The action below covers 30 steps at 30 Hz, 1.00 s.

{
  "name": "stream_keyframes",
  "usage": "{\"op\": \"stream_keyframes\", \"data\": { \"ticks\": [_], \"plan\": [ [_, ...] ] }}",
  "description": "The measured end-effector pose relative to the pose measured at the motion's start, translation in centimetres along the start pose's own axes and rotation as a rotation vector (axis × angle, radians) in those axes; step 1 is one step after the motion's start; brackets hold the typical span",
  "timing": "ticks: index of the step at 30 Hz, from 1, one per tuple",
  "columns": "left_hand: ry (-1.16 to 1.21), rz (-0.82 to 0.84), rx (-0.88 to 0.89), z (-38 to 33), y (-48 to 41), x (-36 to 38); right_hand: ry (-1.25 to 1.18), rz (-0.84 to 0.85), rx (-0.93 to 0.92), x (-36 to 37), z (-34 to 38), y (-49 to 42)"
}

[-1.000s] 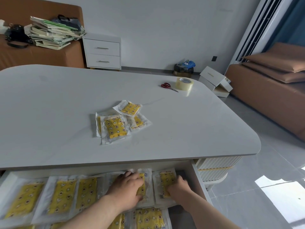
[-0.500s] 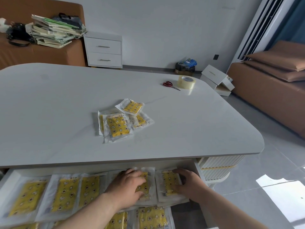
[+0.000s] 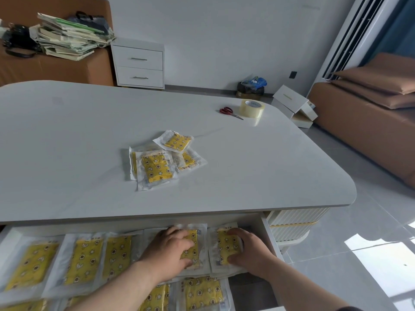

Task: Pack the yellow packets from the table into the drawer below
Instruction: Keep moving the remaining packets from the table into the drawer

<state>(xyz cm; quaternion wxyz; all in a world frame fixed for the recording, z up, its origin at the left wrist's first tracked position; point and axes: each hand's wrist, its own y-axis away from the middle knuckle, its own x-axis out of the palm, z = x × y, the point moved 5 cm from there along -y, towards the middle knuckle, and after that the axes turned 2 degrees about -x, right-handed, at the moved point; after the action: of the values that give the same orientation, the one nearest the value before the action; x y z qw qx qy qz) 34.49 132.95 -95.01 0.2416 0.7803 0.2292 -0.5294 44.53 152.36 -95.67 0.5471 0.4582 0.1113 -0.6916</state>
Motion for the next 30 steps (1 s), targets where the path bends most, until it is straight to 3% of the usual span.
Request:
{"op": "stream_keyframes", "data": {
  "ticks": [6, 15, 30],
  "plan": [
    [0.009, -0.007, -0.004, 0.25, -0.14, 0.29, -0.016, 0.000, -0.012, 0.15, 0.10, -0.09],
    [0.009, -0.008, 0.055, -0.14, -0.17, 0.42, -0.276, 0.012, 0.014, 0.22, 0.12, 0.05],
    [-0.023, -0.027, 0.028, -0.30, 0.04, 0.07, -0.248, -0.044, 0.024, 0.02, -0.05, -0.03]
  ]
}}
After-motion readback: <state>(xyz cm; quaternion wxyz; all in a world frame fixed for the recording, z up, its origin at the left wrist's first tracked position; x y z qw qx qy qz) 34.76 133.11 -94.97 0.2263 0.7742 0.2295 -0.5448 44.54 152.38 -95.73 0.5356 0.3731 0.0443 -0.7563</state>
